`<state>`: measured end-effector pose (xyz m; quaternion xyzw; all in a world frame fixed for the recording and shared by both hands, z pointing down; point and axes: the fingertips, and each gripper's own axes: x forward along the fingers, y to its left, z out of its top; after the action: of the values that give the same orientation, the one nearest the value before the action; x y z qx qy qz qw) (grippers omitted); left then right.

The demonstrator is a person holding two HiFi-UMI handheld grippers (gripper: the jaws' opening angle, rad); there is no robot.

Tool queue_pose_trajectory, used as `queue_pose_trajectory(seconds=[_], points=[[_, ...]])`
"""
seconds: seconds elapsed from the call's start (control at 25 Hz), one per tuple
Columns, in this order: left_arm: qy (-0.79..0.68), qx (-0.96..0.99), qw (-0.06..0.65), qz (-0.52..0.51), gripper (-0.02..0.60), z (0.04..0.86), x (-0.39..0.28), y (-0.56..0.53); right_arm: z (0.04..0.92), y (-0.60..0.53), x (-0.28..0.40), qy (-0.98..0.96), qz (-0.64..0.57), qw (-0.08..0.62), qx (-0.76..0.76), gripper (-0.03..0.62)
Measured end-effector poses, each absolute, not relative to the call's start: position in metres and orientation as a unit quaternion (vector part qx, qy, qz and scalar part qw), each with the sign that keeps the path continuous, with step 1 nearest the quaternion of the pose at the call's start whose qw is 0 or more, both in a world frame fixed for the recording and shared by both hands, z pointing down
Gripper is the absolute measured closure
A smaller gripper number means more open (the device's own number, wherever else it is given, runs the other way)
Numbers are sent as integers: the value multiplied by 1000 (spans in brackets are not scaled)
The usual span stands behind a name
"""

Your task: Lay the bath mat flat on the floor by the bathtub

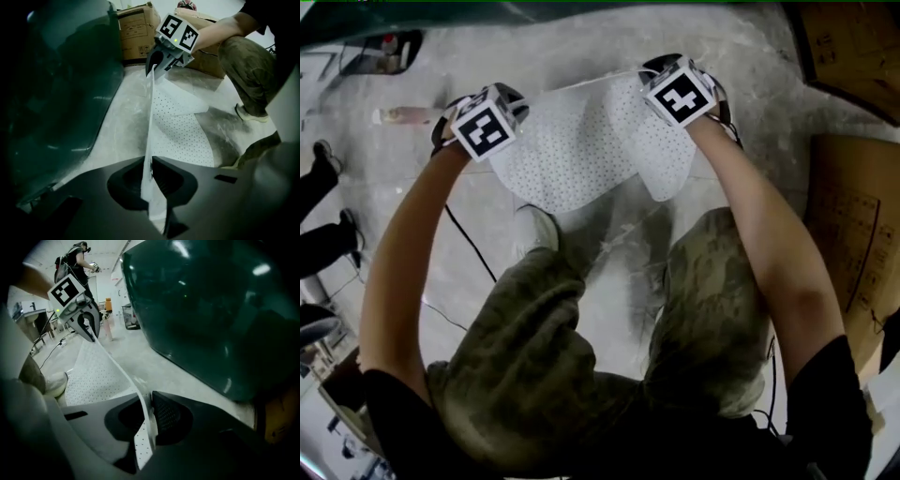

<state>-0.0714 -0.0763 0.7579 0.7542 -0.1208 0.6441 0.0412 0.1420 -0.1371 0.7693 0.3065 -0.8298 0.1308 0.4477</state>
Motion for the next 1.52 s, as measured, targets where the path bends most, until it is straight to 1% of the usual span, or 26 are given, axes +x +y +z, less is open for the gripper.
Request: queue_pose_trajectory(seconds=[0.12,0.24,0.4,0.52,0.56,0.68,0.76,0.8,0.88,0.96,1.0,1.08,1.12,1.28,1.4,1.52], points=[[-119,769,18,627,546,761,-65,-80,768,-139,147,-833,97,460,291,554],[-111,782,-1,614,546,759,-52,-92,769,-148,158,-824,61,488,281,554],[-130,809,-5,574,542,765,-29,-125,785,-149,195,-795,67,529,288,553],[-146,821,-25,552,529,780,-18,-142,796,-146,207,-788,73,540,286,554],[-151,824,-32,545,516,783,-18,-145,800,-145,207,-788,68,543,282,554],[-175,838,-53,514,451,782,-20,-159,811,-152,208,-782,46,557,275,554],[-199,842,-57,497,414,780,-32,-169,816,-160,207,-778,42,564,275,554],[-216,843,-53,490,409,780,-42,-173,818,-163,205,-778,41,565,273,554],[-249,843,-34,475,407,782,-62,-174,818,-167,200,-781,31,565,265,542],[-276,844,-10,460,380,788,-81,-167,817,-172,198,-782,24,562,267,522],[-288,843,5,454,379,792,-90,-161,816,-177,199,-783,22,559,273,499],[-303,842,37,445,374,803,-106,-143,813,-188,203,-785,16,547,290,398],[-306,841,52,443,373,809,-113,-133,811,-192,207,-788,16,538,301,378],[-327,837,109,426,365,832,-131,-104,803,-194,221,-797,53,501,333,329],[-353,828,171,400,359,850,-144,-91,811,-176,226,-803,101,481,337,322],[-382,807,238,383,332,878,-159,-78,831,-153,239,-799,139,479,337,315]])
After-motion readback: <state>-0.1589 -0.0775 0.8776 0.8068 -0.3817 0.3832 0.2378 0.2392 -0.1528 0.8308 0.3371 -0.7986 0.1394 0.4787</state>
